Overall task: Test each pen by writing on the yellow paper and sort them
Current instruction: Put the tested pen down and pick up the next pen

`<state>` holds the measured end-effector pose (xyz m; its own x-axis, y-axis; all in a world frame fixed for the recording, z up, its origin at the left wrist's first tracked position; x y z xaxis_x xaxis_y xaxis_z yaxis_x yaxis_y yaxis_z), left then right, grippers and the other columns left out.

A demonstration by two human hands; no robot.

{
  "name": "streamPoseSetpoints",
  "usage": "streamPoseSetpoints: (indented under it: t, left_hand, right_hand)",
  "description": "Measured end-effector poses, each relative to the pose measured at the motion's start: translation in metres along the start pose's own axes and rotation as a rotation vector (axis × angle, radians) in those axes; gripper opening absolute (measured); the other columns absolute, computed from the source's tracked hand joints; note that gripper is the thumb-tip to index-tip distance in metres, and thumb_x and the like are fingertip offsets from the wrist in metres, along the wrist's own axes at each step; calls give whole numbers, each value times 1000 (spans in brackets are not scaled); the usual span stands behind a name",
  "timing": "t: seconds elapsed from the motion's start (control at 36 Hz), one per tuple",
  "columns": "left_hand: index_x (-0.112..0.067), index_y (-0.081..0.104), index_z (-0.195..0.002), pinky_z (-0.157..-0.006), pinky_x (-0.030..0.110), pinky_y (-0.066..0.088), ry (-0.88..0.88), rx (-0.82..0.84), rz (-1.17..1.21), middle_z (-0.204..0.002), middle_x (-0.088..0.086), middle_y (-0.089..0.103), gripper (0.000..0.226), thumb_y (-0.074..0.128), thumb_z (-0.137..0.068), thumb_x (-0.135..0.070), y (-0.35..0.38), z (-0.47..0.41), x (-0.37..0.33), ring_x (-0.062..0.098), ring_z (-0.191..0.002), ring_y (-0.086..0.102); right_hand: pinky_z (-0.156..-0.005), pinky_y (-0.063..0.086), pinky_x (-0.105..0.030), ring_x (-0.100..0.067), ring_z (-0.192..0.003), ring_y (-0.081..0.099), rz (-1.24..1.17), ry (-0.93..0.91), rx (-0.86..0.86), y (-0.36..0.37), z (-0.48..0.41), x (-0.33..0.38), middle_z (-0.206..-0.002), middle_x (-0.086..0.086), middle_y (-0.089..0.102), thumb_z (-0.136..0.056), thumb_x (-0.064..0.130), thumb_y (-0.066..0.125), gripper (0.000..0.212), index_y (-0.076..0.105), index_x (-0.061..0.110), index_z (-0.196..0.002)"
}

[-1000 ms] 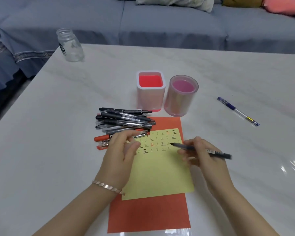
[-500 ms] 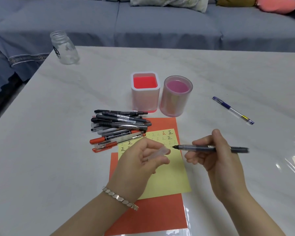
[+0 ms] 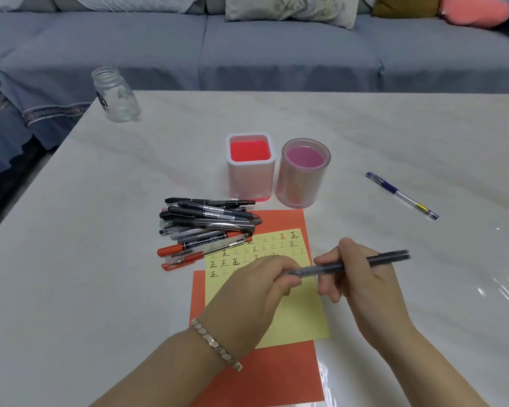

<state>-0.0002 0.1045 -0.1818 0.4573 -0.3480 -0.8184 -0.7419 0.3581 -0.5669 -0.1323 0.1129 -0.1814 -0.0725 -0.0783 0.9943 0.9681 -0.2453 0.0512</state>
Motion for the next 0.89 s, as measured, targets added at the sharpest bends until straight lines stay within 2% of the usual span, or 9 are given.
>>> streamPoseSetpoints:
  t: [0.14,0.22,0.36,0.47,0.53,0.58,0.67,0.72,0.89]
  left_hand:
    - [-15,62,-75,-45,14,32,-287,148,514,-52,-11,46,26,46,-96,-16,12,-8,7,2,-43,36]
    - [-13,57,-66,-41,13,28,-416,350,608,-44,-11,42,33,44,-95,-19,24,-11,9,2,-38,31]
    - [-25,60,-82,-60,24,42,-196,287,68,-63,-13,55,15,49,-93,-25,11,-27,8,6,-59,49]
    - [-24,58,-105,-83,27,37,-94,-1,-491,-100,-10,58,17,45,-94,-30,-11,-38,21,10,-96,52]
    - [-20,60,-101,-82,29,39,-133,-153,-503,-99,-5,58,16,48,-93,-26,-26,-40,36,16,-93,54]
    - [-12,64,-96,-76,33,42,-154,-289,-517,-95,1,58,13,54,-91,-17,-44,-40,52,22,-86,56]
    - [-2,66,-86,-66,35,44,-149,-416,-614,-89,13,61,6,63,-82,0,-68,-41,75,33,-75,59]
    - [1,67,-82,-64,38,46,-160,-427,-679,-84,16,63,12,66,-74,10,-77,-41,91,37,-71,58]
    - [1,68,-80,-63,42,49,-154,-389,-777,-80,16,66,27,71,-60,19,-77,-39,107,37,-65,60]
  right_hand:
    - [-41,38,-18,-12,-35,44,38,-46,72,-4,-6,2,-42,-10,55,-80,25,42,40,66,17,-49]
    - [-42,39,-20,-11,-38,47,62,-26,187,4,-5,0,-44,-9,57,-76,25,44,34,65,16,-51]
    - [-48,39,-17,-10,-44,46,116,-5,172,1,-8,-12,-48,-3,58,-89,17,48,35,66,15,-60]
    - [-53,40,-16,-6,-44,47,225,131,228,-3,-20,-41,-51,-1,57,-90,10,55,18,63,9,-74]
    - [-57,41,-10,1,-48,51,367,123,171,-21,-38,-50,-59,4,59,-85,7,63,5,63,12,-85]
    - [-66,42,-8,3,-65,57,617,17,44,-51,-64,-48,-80,3,65,-84,5,63,16,65,13,-97]
    - [-90,40,-26,-24,-102,57,893,-158,-122,-90,-105,-27,-114,-11,61,-83,-6,53,31,62,5,-110]
    - [-90,34,-31,-36,-113,50,1065,-210,-179,-108,-133,-16,-116,-17,57,-81,-13,47,38,59,-1,-116]
    - [-89,37,-39,-38,-111,47,1488,164,-224,-148,-169,-39,-121,-20,51,-90,3,39,42,41,6,-132]
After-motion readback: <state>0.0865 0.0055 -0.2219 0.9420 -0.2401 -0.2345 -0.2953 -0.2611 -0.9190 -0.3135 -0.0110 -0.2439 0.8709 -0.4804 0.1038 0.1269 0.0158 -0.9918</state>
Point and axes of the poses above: each hand's wrist, its own z-axis away from the middle knuckle, its own y-axis out of the palm, x = y × z, the point moved 7 cm from there along -z, towards the middle knuckle
